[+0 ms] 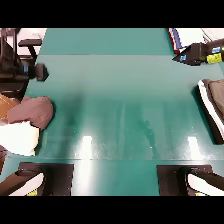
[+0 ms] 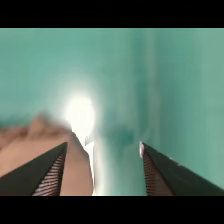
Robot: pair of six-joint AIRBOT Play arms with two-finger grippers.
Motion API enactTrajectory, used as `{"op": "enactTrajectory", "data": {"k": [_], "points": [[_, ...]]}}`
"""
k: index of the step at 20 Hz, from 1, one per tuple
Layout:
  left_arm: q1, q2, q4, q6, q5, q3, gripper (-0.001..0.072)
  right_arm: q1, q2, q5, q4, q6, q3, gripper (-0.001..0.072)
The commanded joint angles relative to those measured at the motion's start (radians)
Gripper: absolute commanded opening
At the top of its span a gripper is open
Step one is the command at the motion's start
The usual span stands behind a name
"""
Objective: Fold the shirts.
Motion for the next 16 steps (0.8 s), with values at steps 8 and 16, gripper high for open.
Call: {"op": "enactTrajectory", "data": {"k": [8, 16], "points": [[0.183, -0.054, 0.058, -0.009, 0.16, -0.347, 0.0541, 0.001, 0.0, -0.029, 0.0, 0.0, 0.001, 0.0017], [0.157, 0.084, 0.04, -0.007, 0.069, 0.027, 0.0027, 0.0, 0.028, -0.103, 0.038, 0.001, 0.016, 0.0017]]}}
